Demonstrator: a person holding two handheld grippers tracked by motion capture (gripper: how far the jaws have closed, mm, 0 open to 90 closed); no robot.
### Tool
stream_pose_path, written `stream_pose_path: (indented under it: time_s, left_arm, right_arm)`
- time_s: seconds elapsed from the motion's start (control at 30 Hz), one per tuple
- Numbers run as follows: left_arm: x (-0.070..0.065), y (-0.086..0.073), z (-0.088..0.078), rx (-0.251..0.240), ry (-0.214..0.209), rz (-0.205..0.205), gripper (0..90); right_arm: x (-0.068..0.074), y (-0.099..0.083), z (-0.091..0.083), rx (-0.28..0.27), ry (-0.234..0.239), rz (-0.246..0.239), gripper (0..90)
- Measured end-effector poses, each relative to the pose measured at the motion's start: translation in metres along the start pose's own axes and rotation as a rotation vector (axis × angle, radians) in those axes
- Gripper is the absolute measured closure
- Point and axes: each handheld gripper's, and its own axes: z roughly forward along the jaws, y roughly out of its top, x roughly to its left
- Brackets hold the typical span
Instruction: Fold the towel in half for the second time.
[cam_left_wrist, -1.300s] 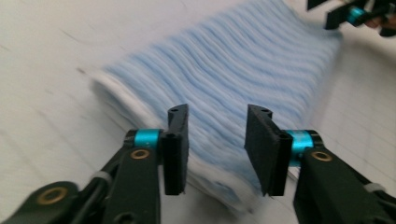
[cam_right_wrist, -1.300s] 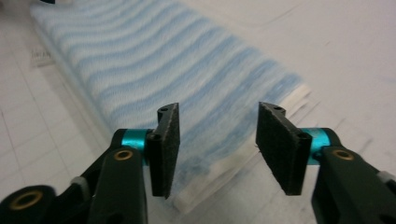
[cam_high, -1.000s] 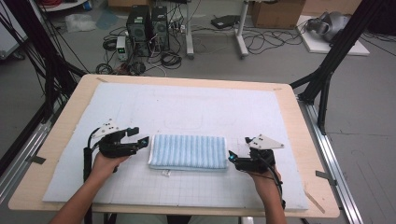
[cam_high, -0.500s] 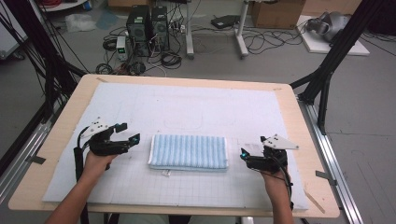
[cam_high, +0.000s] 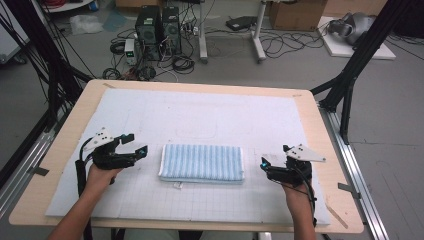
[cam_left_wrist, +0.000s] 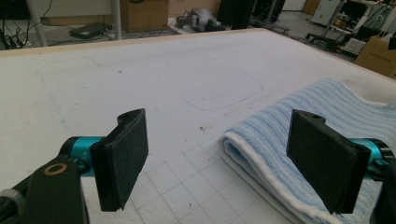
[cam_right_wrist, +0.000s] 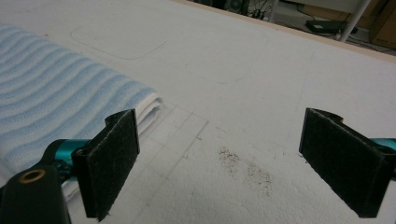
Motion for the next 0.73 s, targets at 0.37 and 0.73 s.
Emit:
stream_pose_path:
  time_s: [0.37, 0.73]
  left_arm:
    - [0.002, -0.0017, 0.0003, 0.01, 0.0, -0.008, 22.1]
    - [0.003, -0.0013, 0.0005, 0.009, 0.006, -0.01, 22.3]
  right_arm:
    - [-0.0005, -0.0015, 0.0027, 0.005, 0.011, 0.009, 11.5]
    - [-0.0006, -0.0011, 0.0005, -0.004, 0.012, 0.012, 11.4]
